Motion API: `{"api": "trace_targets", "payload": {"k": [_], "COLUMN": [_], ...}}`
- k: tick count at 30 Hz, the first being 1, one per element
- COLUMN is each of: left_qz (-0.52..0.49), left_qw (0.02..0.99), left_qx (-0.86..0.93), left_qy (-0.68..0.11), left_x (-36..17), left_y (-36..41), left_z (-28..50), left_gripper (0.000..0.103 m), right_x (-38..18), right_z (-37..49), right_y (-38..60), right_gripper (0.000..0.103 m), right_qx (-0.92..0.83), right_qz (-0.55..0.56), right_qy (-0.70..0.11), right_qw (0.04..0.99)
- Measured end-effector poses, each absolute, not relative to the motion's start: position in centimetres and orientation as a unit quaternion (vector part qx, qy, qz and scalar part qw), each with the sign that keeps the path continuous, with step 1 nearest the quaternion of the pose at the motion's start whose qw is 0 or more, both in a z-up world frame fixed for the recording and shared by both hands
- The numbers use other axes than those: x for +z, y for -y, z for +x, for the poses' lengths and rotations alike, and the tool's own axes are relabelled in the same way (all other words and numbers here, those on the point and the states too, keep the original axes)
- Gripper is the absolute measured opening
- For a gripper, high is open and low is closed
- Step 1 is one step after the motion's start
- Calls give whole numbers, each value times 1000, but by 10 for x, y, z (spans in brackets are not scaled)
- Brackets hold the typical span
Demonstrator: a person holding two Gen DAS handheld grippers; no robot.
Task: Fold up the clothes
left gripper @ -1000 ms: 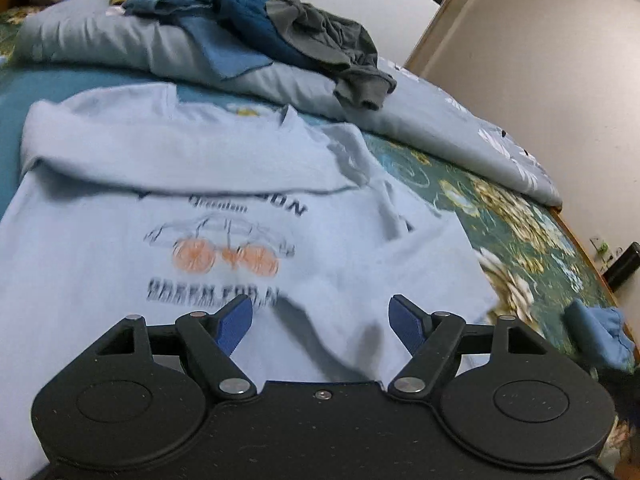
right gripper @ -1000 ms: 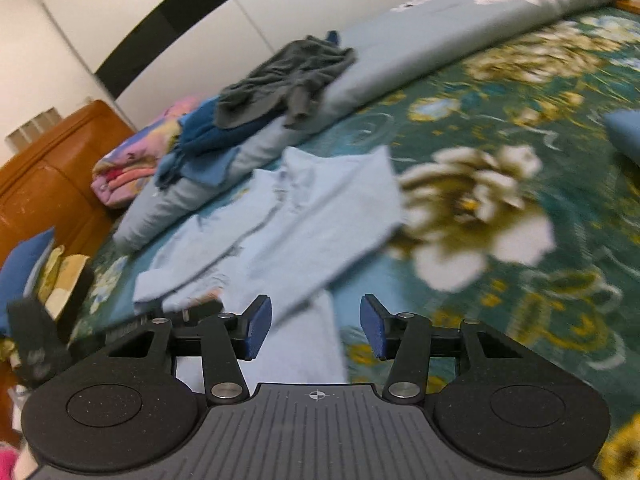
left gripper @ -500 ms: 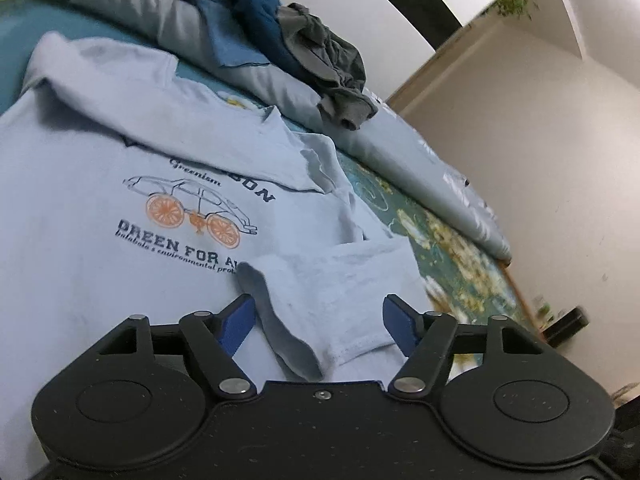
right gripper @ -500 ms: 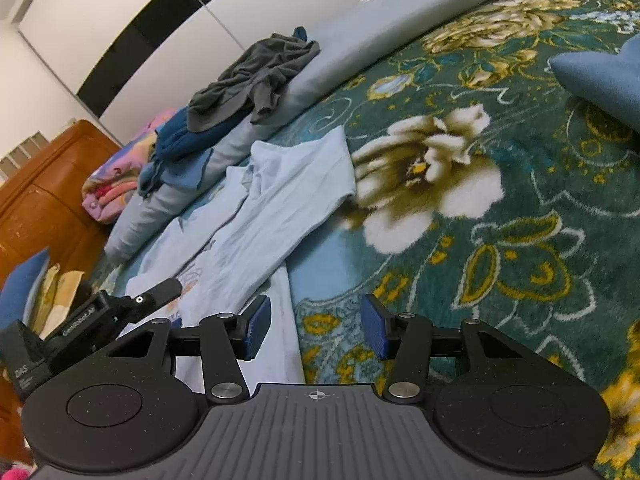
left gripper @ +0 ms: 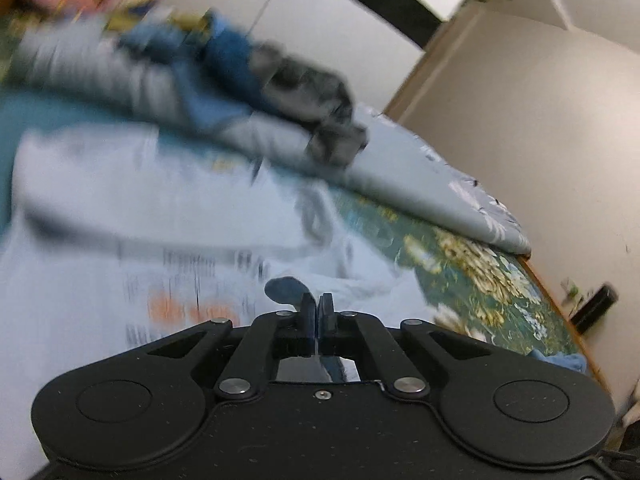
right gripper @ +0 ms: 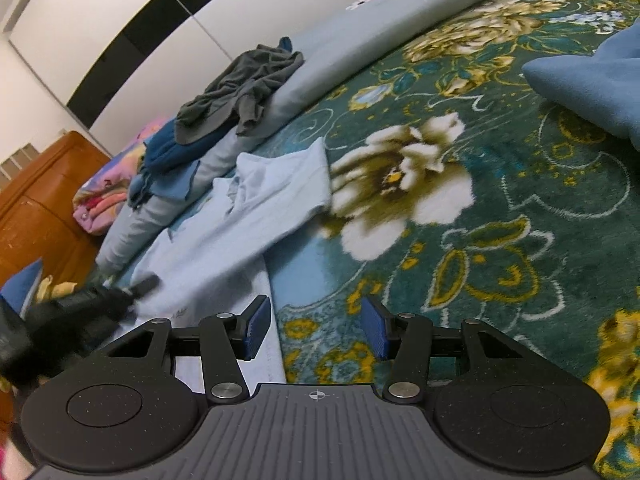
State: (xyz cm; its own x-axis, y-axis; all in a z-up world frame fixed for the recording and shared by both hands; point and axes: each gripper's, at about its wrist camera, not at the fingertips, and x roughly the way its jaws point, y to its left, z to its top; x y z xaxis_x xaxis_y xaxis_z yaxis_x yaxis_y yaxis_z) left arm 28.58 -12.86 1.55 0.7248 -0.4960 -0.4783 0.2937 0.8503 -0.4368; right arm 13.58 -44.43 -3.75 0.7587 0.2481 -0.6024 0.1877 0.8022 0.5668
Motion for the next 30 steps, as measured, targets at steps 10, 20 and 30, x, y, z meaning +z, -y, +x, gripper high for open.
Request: {"api": "trace_targets", "payload": {"k": [10, 20, 30], "left_qz": [-12, -39, -83], "left_qw": [940, 940, 915], "left_qx": [-266, -98, -46], "left_qy": [-212, -324, -393], "left_x": [139, 44, -17], "left_y": [124, 7, -26], "left_z": [349, 399, 403], "left_gripper": [0, 0, 12], "right_x": [-44, -46, -43], "right_z": [151, 162, 166], "right_y": [436, 431, 425], "right_gripper": [47, 47, 48], "right_qx": [18, 17, 16], "right_qz": [310, 298, 278], "right_qy": [-358, -361, -371], "right_qw": [881, 884, 886]}}
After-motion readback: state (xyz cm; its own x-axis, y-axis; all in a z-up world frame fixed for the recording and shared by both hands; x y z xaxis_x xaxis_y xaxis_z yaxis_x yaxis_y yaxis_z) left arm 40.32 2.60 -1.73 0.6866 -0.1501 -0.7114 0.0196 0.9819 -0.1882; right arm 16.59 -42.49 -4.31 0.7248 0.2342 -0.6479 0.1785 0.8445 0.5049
